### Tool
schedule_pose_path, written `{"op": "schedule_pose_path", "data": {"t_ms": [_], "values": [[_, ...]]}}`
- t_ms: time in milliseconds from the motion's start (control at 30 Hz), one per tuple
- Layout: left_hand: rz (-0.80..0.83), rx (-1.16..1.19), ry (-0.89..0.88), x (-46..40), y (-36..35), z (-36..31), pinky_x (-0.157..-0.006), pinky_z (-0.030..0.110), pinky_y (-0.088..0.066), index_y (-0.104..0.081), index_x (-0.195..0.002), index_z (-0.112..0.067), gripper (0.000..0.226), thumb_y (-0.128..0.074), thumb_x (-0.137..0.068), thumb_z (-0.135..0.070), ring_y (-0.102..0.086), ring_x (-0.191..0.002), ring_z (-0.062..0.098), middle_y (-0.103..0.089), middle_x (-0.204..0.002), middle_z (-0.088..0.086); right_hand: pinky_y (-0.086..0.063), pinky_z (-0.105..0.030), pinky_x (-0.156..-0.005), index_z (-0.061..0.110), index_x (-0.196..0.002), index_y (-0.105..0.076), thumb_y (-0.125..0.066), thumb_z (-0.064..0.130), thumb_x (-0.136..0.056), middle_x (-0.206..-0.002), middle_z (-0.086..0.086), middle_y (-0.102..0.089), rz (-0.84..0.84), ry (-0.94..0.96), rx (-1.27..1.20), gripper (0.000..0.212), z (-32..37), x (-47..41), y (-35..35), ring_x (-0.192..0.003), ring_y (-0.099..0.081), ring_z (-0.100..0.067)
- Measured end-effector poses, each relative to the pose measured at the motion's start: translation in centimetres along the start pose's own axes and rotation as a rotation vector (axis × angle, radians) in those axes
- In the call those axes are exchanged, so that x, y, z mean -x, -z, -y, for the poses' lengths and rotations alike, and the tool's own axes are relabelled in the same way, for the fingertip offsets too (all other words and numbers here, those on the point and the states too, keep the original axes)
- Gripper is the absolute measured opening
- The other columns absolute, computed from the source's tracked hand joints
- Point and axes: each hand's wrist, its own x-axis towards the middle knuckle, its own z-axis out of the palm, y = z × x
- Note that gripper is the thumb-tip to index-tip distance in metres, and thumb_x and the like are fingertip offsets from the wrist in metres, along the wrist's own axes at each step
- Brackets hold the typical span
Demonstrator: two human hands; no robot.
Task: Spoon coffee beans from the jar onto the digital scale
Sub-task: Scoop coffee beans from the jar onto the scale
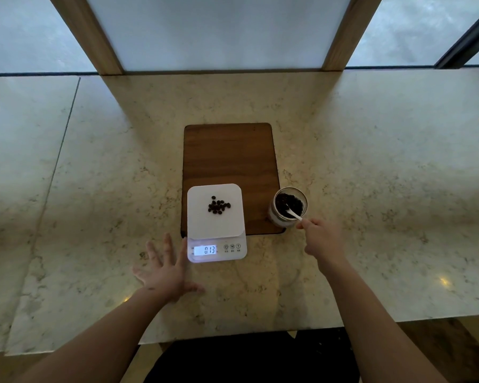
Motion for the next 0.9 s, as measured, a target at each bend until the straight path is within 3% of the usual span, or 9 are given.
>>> {"op": "schedule_pose_path", "data": {"t_ms": [200, 567, 900], "values": [[-0.006, 0.0, 0.001, 0.2, -0.1, -0.1, -0.105, 0.089, 0.0, 0.054, -0.132, -0.044, 0.142, -0.044, -0.048, -0.103, 0.057, -0.128, 0.046, 0.068, -0.136, 0.001, -0.036, -0.028, -0.041, 0.015, -0.079, -0.074, -0.055, 0.021, -0.093, -0.049, 0.006, -0.039, -0.011, -0.048, -0.067, 0.024, -0.4, 0.5, -0.5, -0.048, -0.036, -0.013], [-0.008, -0.003, 0.0, 0.7, 0.2, -0.3, -0.107, 0.088, -0.002, 0.054, -0.131, -0.044, 0.14, -0.047, -0.053, -0.1, 0.054, -0.13, 0.047, 0.068, -0.135, 0.003, -0.028, -0.032, -0.045, 0.012, -0.082, -0.072, -0.052, 0.017, -0.093, -0.059, 0.0, -0.039, 0.033, -0.118, -0.208, 0.024, -0.5, 1.5, -0.8, -0.048, -0.032, -0.016], [-0.01, 0.002, 0.012, 0.7, 0.3, -0.4, -0.107, 0.088, -0.002, 0.054, -0.131, -0.044, 0.141, -0.047, -0.051, -0.1, 0.053, -0.131, 0.046, 0.066, -0.137, 0.003, -0.028, -0.031, -0.044, 0.009, -0.086, -0.07, -0.052, 0.018, -0.095, -0.056, 0.0, -0.035, 0.035, -0.139, -0.259, 0.021, -0.5, 1.8, -1.2, -0.046, -0.03, -0.015]]}}
